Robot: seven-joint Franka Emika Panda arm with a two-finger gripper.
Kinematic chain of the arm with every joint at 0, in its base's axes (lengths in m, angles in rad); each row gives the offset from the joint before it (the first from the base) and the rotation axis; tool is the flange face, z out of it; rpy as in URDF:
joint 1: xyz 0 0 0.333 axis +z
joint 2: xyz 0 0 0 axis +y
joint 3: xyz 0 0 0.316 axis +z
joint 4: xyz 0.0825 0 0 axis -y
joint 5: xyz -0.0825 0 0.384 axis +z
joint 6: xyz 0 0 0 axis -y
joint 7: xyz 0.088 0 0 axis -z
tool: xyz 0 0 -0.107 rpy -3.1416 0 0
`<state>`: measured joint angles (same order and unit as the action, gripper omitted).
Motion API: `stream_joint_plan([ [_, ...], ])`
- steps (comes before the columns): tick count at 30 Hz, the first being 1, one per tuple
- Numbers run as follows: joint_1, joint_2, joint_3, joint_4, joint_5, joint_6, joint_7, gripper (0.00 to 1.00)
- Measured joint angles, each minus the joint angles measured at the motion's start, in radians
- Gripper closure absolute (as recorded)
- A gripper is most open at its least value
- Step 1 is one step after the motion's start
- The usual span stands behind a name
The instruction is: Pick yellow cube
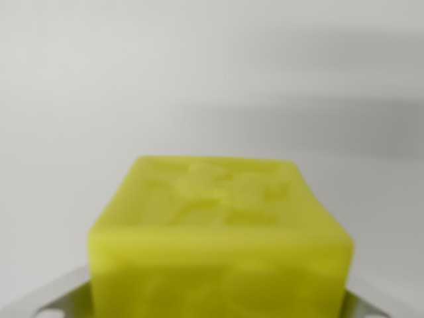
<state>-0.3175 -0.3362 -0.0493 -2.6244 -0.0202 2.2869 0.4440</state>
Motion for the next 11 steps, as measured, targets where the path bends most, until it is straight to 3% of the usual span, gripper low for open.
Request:
stream_joint_plan([
  [11,0.0,-0.008,0.0,0.006,0.0,-0.013,0.0,1.0],
])
